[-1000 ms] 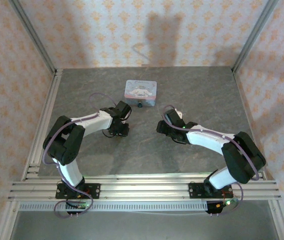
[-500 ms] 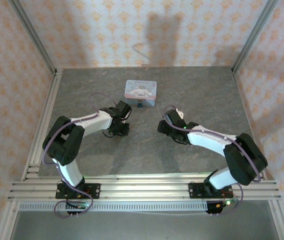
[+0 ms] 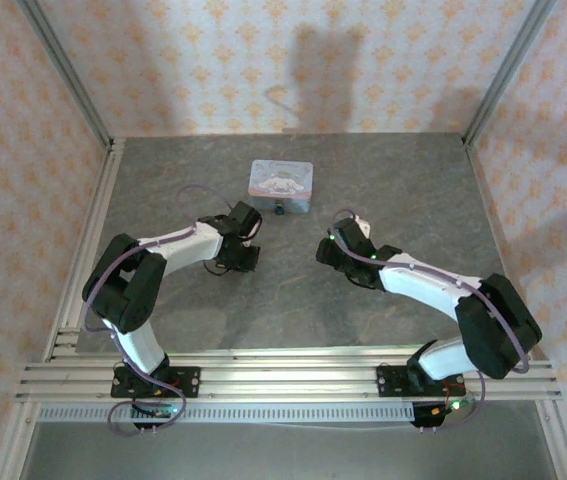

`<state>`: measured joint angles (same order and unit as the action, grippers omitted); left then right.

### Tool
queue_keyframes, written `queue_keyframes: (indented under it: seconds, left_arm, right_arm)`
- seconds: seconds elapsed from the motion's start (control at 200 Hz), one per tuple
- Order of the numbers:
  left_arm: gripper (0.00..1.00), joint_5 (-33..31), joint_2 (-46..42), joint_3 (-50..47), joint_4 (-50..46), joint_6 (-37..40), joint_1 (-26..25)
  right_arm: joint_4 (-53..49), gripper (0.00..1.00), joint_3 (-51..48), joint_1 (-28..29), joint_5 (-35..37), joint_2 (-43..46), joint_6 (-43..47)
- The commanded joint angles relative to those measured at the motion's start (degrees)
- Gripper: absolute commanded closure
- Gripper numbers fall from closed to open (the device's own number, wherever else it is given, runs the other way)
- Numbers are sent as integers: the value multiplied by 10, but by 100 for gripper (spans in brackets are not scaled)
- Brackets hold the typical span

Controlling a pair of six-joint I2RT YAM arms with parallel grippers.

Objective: Unlock the padlock with the key

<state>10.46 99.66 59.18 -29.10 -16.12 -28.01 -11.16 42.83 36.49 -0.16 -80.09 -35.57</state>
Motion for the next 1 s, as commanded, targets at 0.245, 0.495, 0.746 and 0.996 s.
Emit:
queue_keyframes:
  seconds: [0.245, 0.495, 0.746, 0.996]
  left_arm:
    - [100, 30, -38, -23, 12, 49, 12]
    - [100, 67, -33, -23, 7, 70, 31]
    - [100, 111, -40, -25, 17, 98, 34]
    - [100, 129, -57, -28, 32, 116, 33]
  right_arm:
    - [-9, 31, -17, -2, 6, 20, -18]
    - [4, 31, -23, -5, -4, 17, -22]
    - [13, 31, -32, -12, -18, 21, -20]
    - [47, 32, -42, -33, -68, 31, -35]
